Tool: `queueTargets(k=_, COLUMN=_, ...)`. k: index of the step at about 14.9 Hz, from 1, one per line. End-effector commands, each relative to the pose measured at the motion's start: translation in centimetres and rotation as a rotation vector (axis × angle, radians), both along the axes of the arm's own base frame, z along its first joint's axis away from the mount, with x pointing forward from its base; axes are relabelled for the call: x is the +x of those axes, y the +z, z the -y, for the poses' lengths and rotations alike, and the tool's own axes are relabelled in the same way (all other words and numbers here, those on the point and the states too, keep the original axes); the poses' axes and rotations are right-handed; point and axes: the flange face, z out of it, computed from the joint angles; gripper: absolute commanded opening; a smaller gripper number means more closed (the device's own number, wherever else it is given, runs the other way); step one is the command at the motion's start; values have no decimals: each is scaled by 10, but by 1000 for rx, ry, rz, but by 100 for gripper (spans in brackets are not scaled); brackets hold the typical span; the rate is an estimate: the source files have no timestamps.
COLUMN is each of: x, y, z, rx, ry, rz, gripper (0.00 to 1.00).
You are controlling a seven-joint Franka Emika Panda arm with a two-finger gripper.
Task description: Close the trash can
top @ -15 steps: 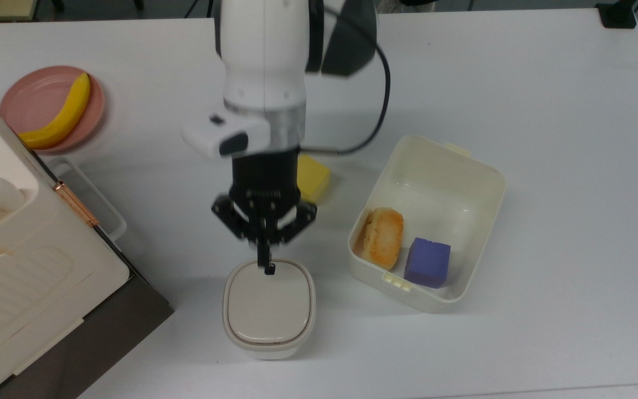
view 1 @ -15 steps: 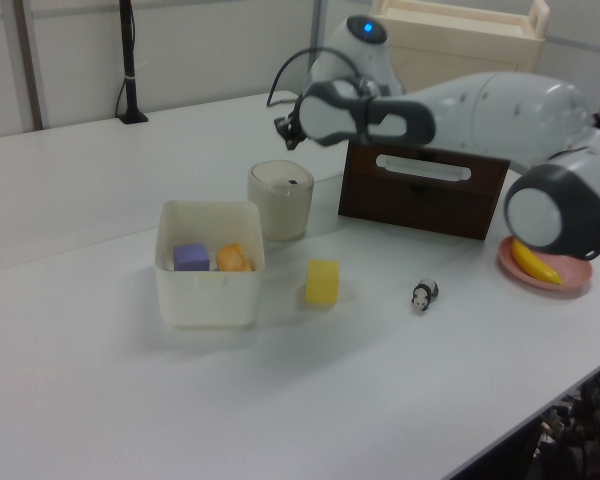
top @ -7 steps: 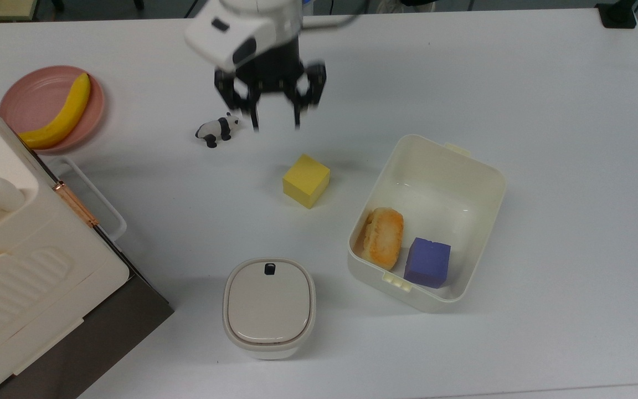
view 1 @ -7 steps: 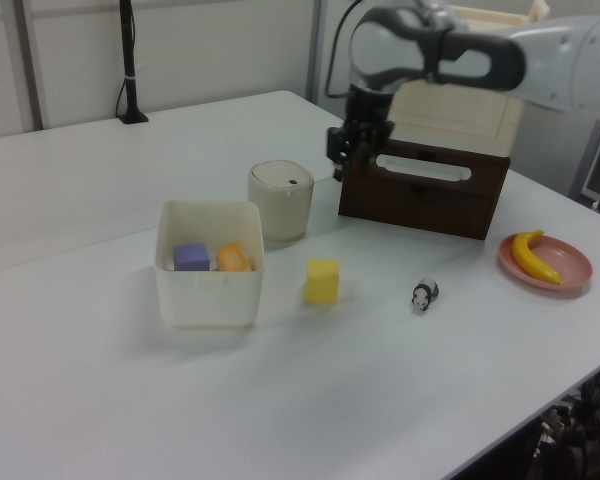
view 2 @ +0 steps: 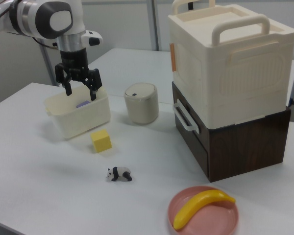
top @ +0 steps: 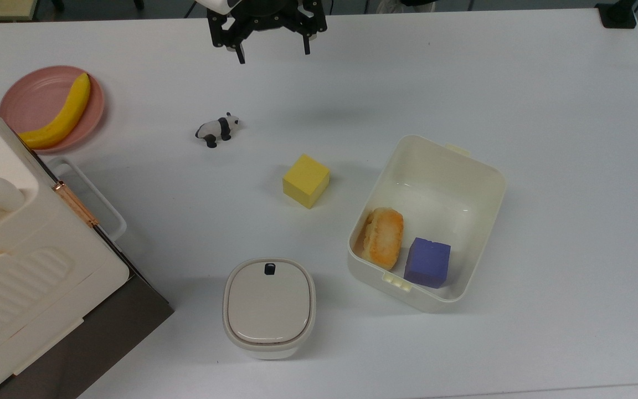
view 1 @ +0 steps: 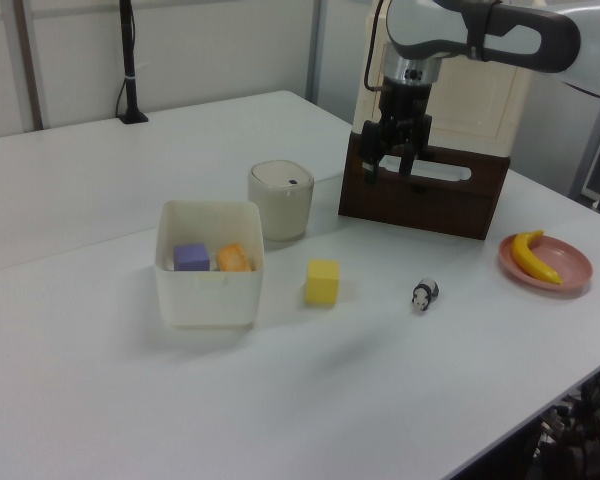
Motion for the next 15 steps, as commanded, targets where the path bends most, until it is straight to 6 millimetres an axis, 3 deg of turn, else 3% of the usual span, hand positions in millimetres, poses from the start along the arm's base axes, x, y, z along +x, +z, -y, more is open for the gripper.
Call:
queueTargets(k=1, x=-9, y=-2, z=4, rx=-26, ry=16, rz=-3, gripper=100)
queueTargets(k=15, x=-4, y=-2, z=8, rx=-63, ry=-103, rz=17, gripper=100)
